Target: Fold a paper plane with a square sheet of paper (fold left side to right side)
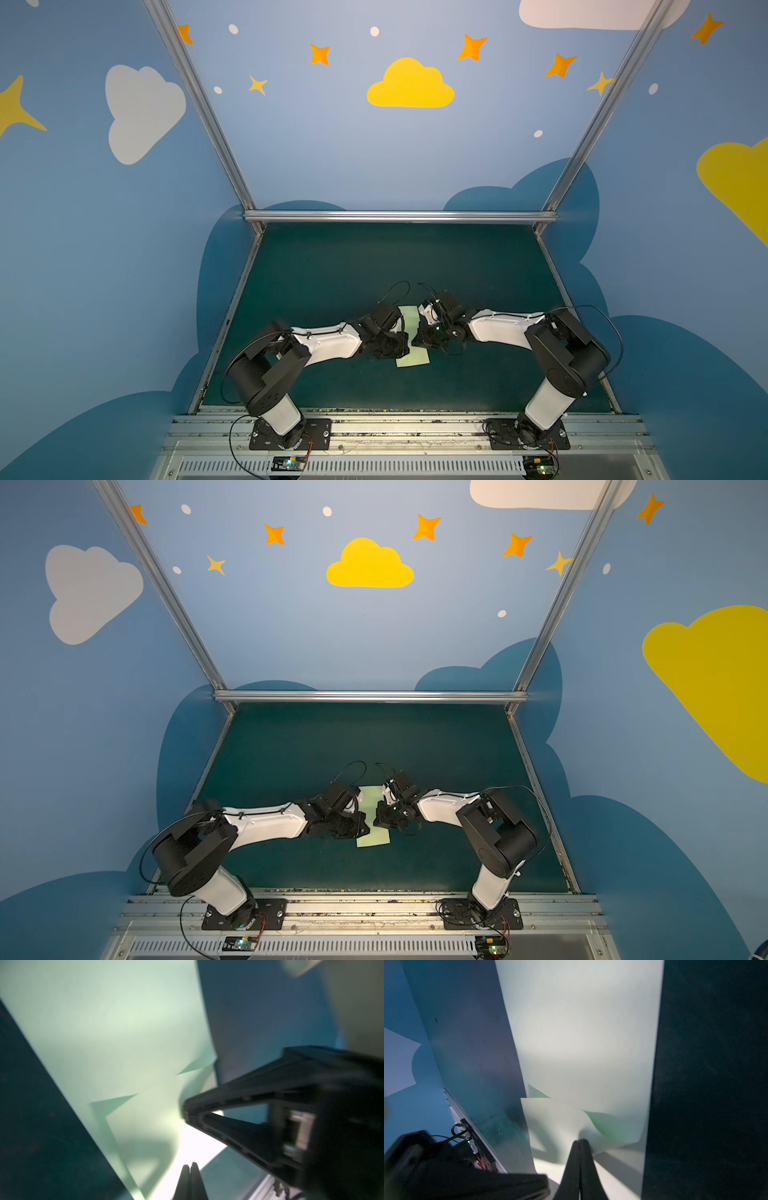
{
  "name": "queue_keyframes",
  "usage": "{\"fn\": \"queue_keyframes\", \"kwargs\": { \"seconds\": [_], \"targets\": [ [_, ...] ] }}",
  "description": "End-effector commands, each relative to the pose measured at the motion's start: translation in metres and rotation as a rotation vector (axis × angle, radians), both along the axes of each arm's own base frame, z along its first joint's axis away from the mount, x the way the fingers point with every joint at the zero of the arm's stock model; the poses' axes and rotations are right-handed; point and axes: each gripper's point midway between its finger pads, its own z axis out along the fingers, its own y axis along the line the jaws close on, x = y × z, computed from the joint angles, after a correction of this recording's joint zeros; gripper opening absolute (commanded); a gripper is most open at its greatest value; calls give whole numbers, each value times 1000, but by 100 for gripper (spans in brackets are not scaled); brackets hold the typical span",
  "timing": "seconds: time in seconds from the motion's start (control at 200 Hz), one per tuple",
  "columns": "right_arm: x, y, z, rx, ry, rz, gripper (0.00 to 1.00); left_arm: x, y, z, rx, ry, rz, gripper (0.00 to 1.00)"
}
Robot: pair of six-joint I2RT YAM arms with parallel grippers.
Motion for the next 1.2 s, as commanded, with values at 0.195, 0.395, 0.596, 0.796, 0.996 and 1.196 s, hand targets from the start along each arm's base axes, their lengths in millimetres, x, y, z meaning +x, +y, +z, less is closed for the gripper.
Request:
{"fn": "queue_keyframes", "kwargs": {
  "seconds": [0.195,0.395,0.596,0.796,0.996,1.196],
  "targets": [
    [-17,-31,-37,-144,44,-3,0,-6,19,-34,55,34,9,3],
    [-2,-45,-35,-153,-10,0,0,-18,31,-51,74,69,15,3],
    [19,-65,-34,-153,-18,-46,0,-22,33,-55,72,79,11,3],
    [35,-81,-37,-201,4,-73,0,-23,32,-54,64,76,7,3],
    [37,-104,-35,-213,26,-130,0,-20,28,-45,43,63,5,3],
    [23,-98,-13,-98,33,-157,0,-1,7,3,-18,-4,-35,9]
  ]
}}
